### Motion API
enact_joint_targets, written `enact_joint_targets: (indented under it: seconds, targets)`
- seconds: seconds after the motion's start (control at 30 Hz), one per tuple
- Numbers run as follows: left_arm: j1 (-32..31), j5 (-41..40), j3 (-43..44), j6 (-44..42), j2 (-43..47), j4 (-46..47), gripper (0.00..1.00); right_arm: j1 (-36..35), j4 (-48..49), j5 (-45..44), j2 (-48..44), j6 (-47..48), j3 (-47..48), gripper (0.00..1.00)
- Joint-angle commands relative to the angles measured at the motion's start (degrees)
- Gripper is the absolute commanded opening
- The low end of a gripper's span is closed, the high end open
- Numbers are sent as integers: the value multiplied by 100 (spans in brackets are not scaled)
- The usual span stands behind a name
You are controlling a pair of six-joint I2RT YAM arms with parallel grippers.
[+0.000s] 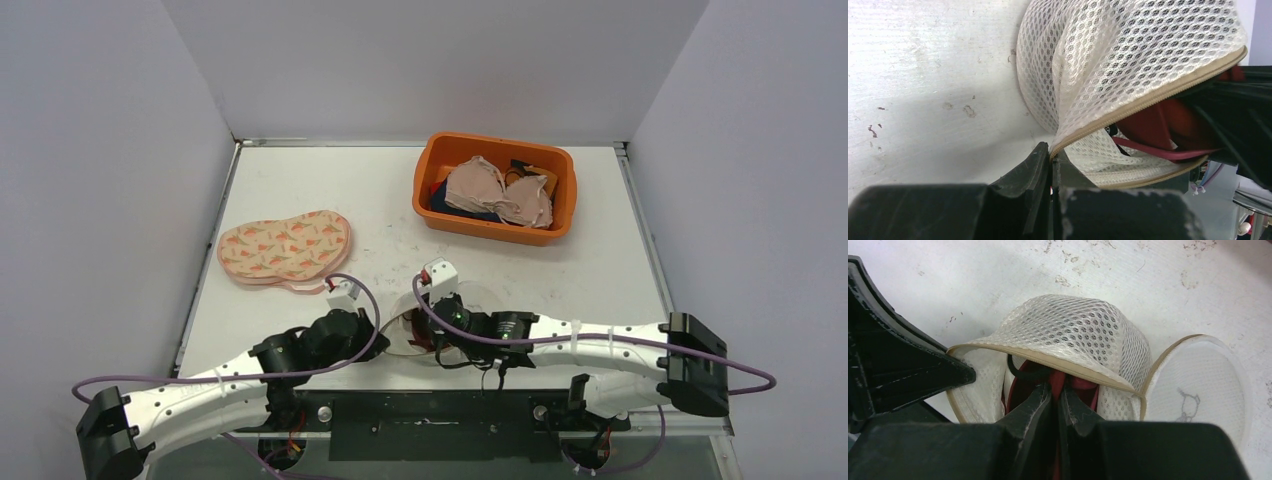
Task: Unzip the laundry bag and remove the bra
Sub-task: Pick up the bra from the laundry bag.
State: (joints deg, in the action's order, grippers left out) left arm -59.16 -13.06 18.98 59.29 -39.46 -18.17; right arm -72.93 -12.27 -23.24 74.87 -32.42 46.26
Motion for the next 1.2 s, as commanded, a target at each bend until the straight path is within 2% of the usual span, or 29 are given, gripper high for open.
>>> enact_joint_targets:
  seconds: [0.0,0.33,0.37,0.4,0.47,0.53,0.57,0.7,0.87,1.0,1.17]
  targets:
    - [1,-57,81,-114,-139,108,0,146,186,233,-494,-44,-225,5]
    - [3,-7,27,-141,-492,454,0,296,455,737,-811,-57,-561,5]
    - [6,8,33,-145,-514,481,0,296,505,835,-822,-54,-575,8]
    - [8,24,35,-143,-525,501,0,296,566,940,-836,-53,-605,16]
    - [5,39,48,-137,-520,521,0,296,682,1066,-875,-53,-655,37]
    - [7,48,65,-137,-491,519,0,288,748,1169,-895,-49,-650,52]
    - [7,49,74,-143,-480,510,0,283,747,1214,-889,-41,-628,57]
    - [9,44,122,-148,-424,458,0,166,616,1300,-771,120,-439,67]
    - [2,32,132,-146,-415,463,0,-277,-78,741,-280,346,110,72]
    - [-8,39,116,-132,-427,488,0,-598,-477,-26,89,246,373,71]
    - [0,58,106,-119,-427,508,0,-679,-494,-452,316,106,470,68]
